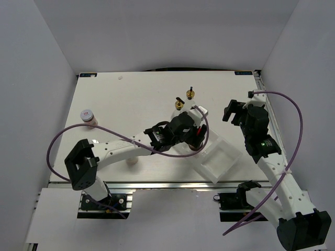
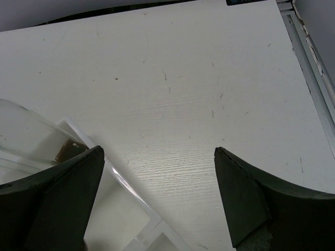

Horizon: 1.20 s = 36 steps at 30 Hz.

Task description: Organize the condiment bottles

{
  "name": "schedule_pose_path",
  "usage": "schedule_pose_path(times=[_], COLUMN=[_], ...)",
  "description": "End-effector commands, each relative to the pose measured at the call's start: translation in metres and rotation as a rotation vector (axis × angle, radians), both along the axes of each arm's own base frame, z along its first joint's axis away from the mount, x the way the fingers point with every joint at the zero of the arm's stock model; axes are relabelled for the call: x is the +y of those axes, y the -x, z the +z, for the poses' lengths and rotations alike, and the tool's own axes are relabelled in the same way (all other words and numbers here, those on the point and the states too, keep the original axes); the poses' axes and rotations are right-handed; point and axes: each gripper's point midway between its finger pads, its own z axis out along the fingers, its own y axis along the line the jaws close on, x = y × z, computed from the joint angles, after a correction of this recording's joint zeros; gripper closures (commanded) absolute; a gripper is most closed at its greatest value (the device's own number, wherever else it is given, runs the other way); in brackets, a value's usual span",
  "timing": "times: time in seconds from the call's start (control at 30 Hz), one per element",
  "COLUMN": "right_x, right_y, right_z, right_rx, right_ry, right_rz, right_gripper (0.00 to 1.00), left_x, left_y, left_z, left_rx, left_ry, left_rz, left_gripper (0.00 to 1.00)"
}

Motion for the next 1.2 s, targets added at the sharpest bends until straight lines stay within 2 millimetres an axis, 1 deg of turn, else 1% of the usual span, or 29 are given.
schedule_pose_path(times=[0.0, 0.07, 0.13, 0.17, 0.2, 0.23, 0.27, 0.33, 0.37, 0.4, 0.47, 0.5, 0.53, 0.6, 0.63, 0.7, 0.77, 0.83, 0.9, 0.93, 1.0, 1.03, 1.13, 1.17], right_x=[-0.006, -0.005, -0.005, -0.005, -0.005, -0.005, -0.005, -0.005, -0.005, -0.005, -0.004, -0.005, -0.005, -0.005, -0.005, -0.004, -0.004, -0.004, -0.003, -0.003, -0.003, -0.002, -0.001, -0.001], right_y=[-0.001, -0.001, 0.000, -0.001, -0.001, -0.001, -0.001, -0.001, -0.001, -0.001, -0.001, 0.000, 0.000, -0.001, -0.001, -0.002, -0.002, -0.003, -0.003, -0.004, -0.004, -0.004, -0.004, -0.004], right_z=[0.012, 0.012, 0.011, 0.012, 0.010, 0.010, 0.010, 0.009, 0.009, 0.008, 0.009, 0.009, 0.009, 0.009, 0.007, 0.006, 0.005, 0.005, 0.004, 0.003, 0.003, 0.003, 0.002, 0.002], right_rx=[-0.052, -0.056, -0.056, -0.056, -0.053, -0.050, -0.050, -0.048, -0.048, -0.047, -0.047, -0.048, -0.050, -0.051, -0.050, -0.047, -0.042, -0.039, -0.039, -0.034, -0.036, -0.034, -0.031, -0.031], right_ry=[0.001, -0.004, -0.008, -0.009, -0.010, -0.008, -0.009, -0.009, -0.010, -0.009, -0.010, -0.010, -0.012, -0.012, -0.013, -0.010, -0.009, -0.010, -0.011, -0.010, -0.012, -0.013, -0.013, -0.013], right_rz=[-0.028, -0.024, -0.024, -0.022, -0.024, -0.024, -0.024, -0.023, -0.025, -0.024, -0.023, -0.028, -0.027, -0.027, -0.027, -0.023, -0.025, -0.022, -0.019, -0.018, -0.018, -0.012, -0.011, -0.011], right_gripper=[0.11, 0.11, 0.11, 0.11, 0.11, 0.11, 0.11, 0.11, 0.10, 0.11, 0.11, 0.11, 0.10, 0.11, 0.11, 0.11, 0.11, 0.11, 0.11, 0.11, 0.11, 0.11, 0.11, 0.11], left_x=[-0.031, -0.041, -0.044, -0.049, -0.054, -0.054, -0.058, -0.061, -0.060, -0.061, -0.062, -0.064, -0.065, -0.068, -0.070, -0.074, -0.074, -0.075, -0.075, -0.076, -0.076, -0.076, -0.078, -0.079], left_y=[-0.011, -0.017, -0.026, -0.031, -0.035, -0.039, -0.043, -0.048, -0.052, -0.055, -0.063, -0.065, -0.070, -0.073, -0.078, -0.078, -0.079, -0.082, -0.082, -0.081, -0.082, -0.083, -0.083, -0.083], left_z=[0.072, 0.071, 0.066, 0.053, 0.059, 0.054, 0.045, 0.048, 0.046, 0.039, 0.039, 0.033, 0.032, 0.024, 0.025, 0.021, 0.015, 0.017, 0.016, 0.015, 0.013, 0.013, 0.008, 0.005], left_rx=[-0.121, -0.130, -0.139, -0.129, -0.139, -0.138, -0.133, -0.150, -0.155, -0.152, -0.151, -0.143, -0.142, -0.132, -0.128, -0.115, -0.112, -0.129, -0.131, -0.132, -0.136, -0.139, -0.132, -0.127], left_ry=[0.180, 0.171, 0.148, 0.115, 0.118, 0.096, 0.076, 0.077, 0.074, 0.061, 0.069, 0.063, 0.078, 0.086, 0.104, 0.114, 0.105, 0.121, 0.119, 0.126, 0.131, 0.132, 0.118, 0.110], left_rz=[-0.048, -0.050, -0.020, -0.012, -0.005, 0.005, 0.011, 0.022, 0.039, 0.047, 0.059, 0.056, 0.061, 0.055, 0.058, 0.040, 0.039, 0.044, 0.042, 0.036, 0.039, 0.042, 0.031, 0.027], left_gripper=[1.00, 1.00, 1.00, 1.00, 1.00, 1.00, 1.00, 1.00, 1.00, 1.00, 1.00, 1.00, 1.00, 1.00, 1.00, 1.00, 1.00, 1.00, 0.97, 0.92, 0.89, 0.83, 0.73, 0.62])
